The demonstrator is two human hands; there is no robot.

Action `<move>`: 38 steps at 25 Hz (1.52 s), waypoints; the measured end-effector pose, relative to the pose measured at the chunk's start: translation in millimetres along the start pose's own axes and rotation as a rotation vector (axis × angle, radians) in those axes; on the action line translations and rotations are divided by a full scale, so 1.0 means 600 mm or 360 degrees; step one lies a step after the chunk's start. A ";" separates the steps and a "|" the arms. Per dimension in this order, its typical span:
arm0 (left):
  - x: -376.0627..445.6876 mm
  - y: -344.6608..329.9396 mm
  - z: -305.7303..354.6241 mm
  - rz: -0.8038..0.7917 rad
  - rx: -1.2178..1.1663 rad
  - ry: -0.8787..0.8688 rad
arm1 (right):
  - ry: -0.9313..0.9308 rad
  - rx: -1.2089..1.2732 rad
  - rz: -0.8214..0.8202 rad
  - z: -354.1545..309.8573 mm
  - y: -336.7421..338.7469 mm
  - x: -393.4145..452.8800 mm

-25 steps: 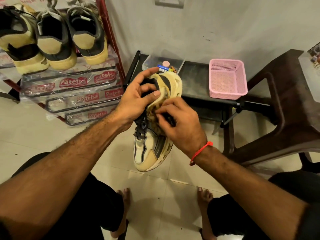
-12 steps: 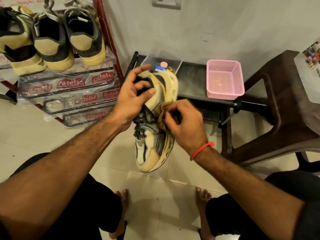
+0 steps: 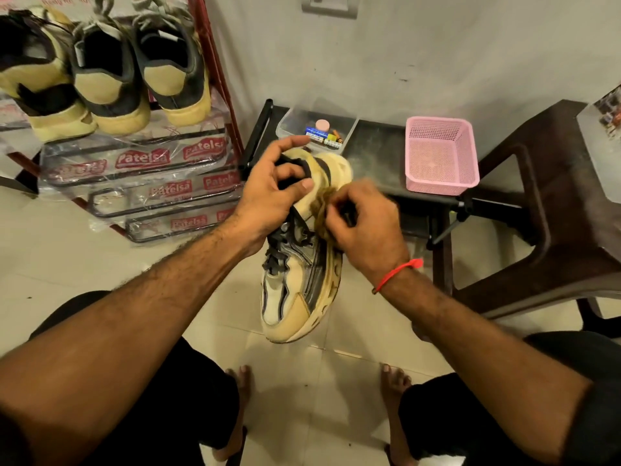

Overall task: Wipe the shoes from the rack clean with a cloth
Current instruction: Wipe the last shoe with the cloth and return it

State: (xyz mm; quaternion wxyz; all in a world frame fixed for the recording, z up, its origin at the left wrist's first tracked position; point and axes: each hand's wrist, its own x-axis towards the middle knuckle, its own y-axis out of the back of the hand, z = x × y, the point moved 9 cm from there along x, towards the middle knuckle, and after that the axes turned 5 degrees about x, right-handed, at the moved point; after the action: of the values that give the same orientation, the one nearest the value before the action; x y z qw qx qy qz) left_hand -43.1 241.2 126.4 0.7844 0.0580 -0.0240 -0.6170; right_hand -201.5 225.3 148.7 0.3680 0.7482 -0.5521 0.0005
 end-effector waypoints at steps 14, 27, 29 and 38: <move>-0.009 0.038 -0.037 0.0235 0.0094 0.0592 | -0.0800 0.0603 -0.0300 0.082 -0.059 -0.016; -0.009 0.022 -0.030 0.0278 -0.0135 0.0407 | 0.0211 0.0046 -0.0197 -0.041 -0.028 -0.003; -0.007 0.025 -0.028 0.0304 -0.0115 0.0394 | 0.0319 0.0031 -0.0309 -0.058 -0.045 -0.028; 0.004 0.049 -0.025 0.0461 -0.0128 0.0339 | 0.0416 -0.0087 -0.0557 -0.047 -0.068 -0.042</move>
State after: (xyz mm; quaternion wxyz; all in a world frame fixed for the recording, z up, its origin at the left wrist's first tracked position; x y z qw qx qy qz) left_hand -12.8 246.7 115.2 0.8648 0.0876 0.0759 -0.4886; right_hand -166.2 266.8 136.6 0.4512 0.8159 -0.3611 0.0186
